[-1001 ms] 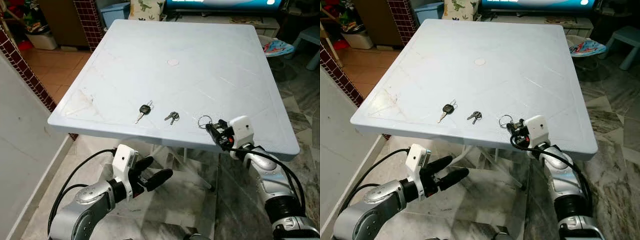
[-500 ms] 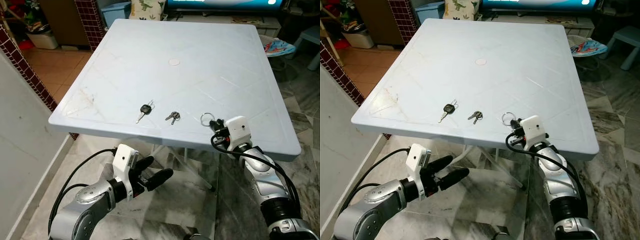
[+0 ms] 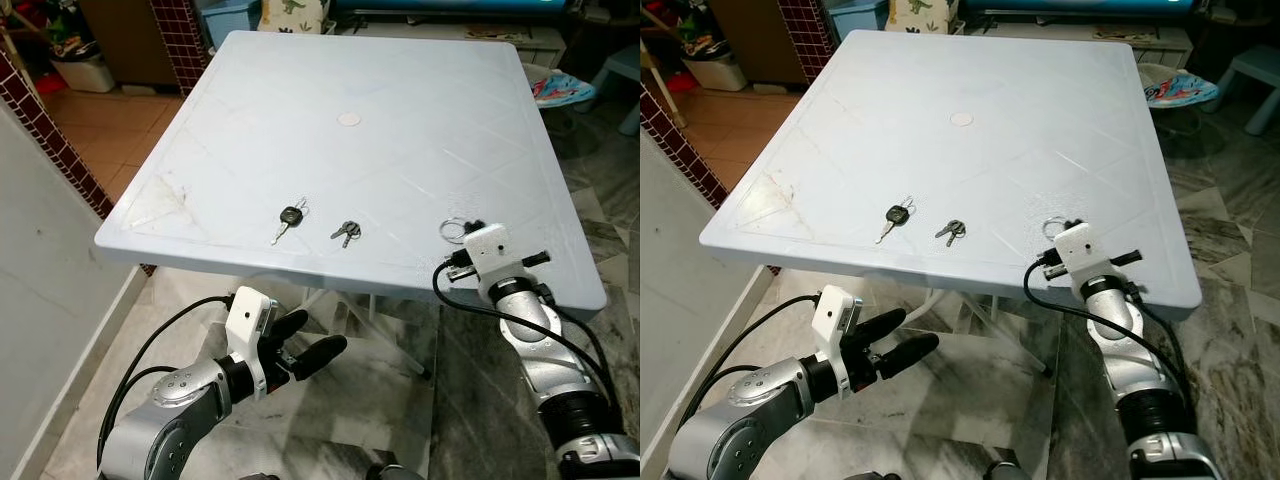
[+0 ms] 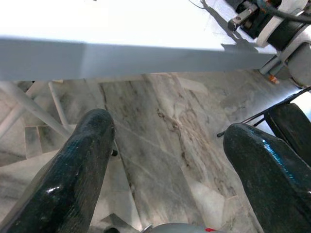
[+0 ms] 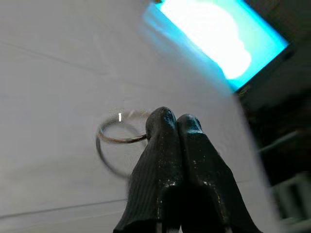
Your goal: Hang keys on a hook
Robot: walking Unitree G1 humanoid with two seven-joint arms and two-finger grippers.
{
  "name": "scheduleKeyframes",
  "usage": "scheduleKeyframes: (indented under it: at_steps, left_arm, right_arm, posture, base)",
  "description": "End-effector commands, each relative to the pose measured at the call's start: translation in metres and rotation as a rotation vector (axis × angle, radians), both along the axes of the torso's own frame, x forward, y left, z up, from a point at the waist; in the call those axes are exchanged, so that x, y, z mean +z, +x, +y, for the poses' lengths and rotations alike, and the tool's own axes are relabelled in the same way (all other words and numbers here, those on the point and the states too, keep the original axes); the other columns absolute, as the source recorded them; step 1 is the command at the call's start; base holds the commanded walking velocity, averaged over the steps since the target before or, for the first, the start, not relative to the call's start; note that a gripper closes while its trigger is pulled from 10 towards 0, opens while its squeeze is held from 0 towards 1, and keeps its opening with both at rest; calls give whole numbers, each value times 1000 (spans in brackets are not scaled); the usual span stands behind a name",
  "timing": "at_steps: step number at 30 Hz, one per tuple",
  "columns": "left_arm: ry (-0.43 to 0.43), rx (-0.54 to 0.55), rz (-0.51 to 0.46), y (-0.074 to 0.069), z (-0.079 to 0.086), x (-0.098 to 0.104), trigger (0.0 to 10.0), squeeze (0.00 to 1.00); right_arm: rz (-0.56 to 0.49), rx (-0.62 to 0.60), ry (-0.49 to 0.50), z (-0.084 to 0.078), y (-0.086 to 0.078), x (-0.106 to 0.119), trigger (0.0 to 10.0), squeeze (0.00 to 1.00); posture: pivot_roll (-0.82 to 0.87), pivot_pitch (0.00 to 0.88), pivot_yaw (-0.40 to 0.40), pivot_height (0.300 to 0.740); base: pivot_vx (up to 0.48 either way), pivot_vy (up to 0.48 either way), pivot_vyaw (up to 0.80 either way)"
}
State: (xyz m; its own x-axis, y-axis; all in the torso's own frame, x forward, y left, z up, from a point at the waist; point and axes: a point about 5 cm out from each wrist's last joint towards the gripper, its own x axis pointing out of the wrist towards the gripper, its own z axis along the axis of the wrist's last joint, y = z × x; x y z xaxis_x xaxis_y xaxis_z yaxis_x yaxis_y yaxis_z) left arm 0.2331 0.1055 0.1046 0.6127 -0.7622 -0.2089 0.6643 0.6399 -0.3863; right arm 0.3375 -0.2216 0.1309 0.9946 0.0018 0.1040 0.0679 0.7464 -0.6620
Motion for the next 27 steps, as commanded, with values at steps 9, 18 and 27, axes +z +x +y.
scheduleKeyframes:
  at_steps: [9,18,27]
  left_arm:
    - [24,-5,2,0,1,-3,10000,0]
    - [27,-5,-2,1,0,-4,10000,0]
    - [31,-1,-7,2,0,-4,10000,0]
  right_arm:
    - [-201,49,-304,17,1,25,0,0]
    - [-231,58,-321,23,4,30,0,0]
    - [-48,-30,112,17,9,21,10000,0]
  posture:
    - [-37,126,56,740]
    - [-37,120,55,740]
    - [-42,117,57,740]
  base:
    - [0,0,0]
    - [0,0,0]
    - [0,0,0]
